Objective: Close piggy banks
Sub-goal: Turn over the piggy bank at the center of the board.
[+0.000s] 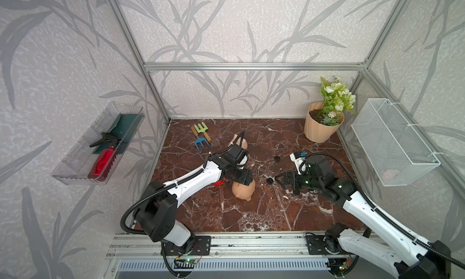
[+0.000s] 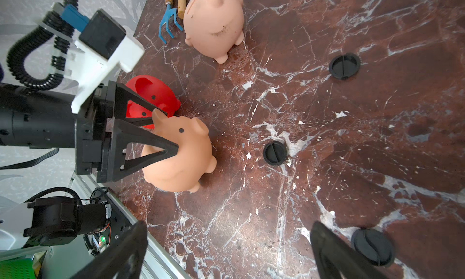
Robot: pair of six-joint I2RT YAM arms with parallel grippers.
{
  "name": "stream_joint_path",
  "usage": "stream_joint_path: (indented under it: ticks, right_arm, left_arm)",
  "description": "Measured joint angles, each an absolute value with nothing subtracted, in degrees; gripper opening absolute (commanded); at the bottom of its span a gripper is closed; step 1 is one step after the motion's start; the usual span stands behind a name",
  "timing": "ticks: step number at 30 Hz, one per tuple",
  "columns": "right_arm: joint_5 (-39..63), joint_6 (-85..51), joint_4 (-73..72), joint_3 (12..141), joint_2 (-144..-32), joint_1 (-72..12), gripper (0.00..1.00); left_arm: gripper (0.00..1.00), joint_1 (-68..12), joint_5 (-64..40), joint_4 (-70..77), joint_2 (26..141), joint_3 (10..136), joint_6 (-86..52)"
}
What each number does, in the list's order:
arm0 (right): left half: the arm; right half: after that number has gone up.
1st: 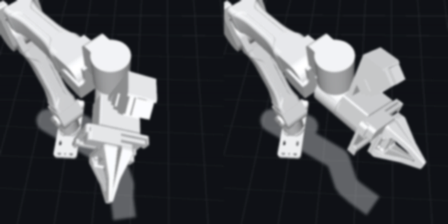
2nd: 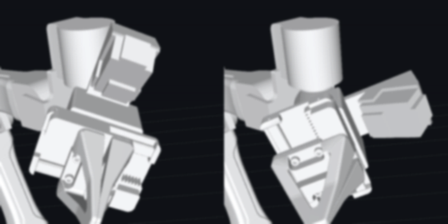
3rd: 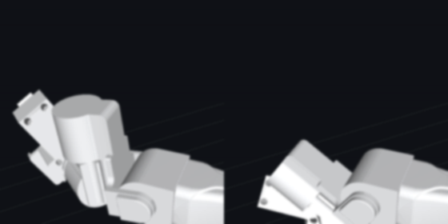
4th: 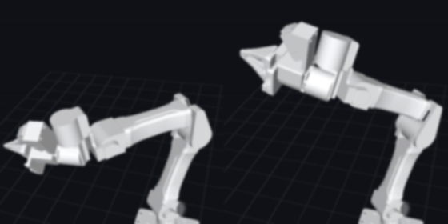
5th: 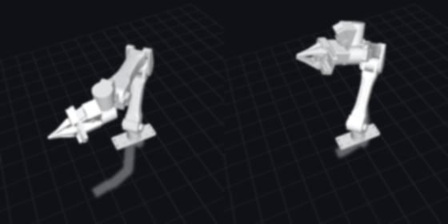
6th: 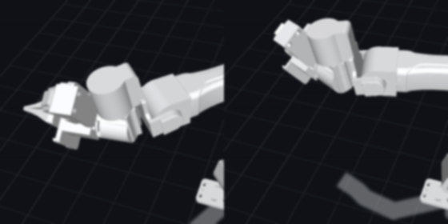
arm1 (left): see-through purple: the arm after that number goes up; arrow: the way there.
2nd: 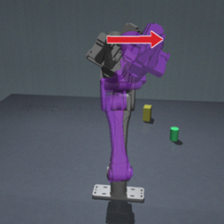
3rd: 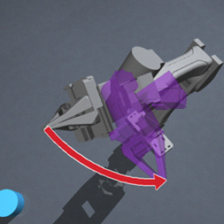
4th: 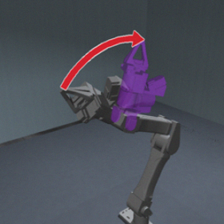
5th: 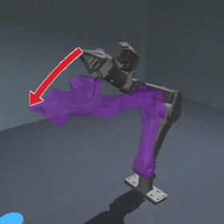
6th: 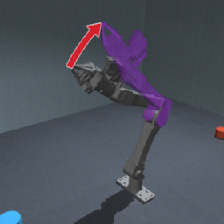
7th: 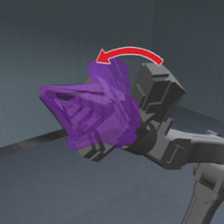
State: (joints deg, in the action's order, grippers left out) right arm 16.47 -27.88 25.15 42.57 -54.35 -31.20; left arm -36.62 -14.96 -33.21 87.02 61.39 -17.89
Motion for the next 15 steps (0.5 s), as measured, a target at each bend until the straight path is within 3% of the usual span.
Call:
stream_joint_path:
  ticks: [15]
  right_arm:
    - [15.9, -27.88, 25.45, 42.54, -54.37, -31.2, 0.99]
  left_arm:
    - [0.81, -27.2, -35.33, -22.87, 88.49, 55.64, -19.49]
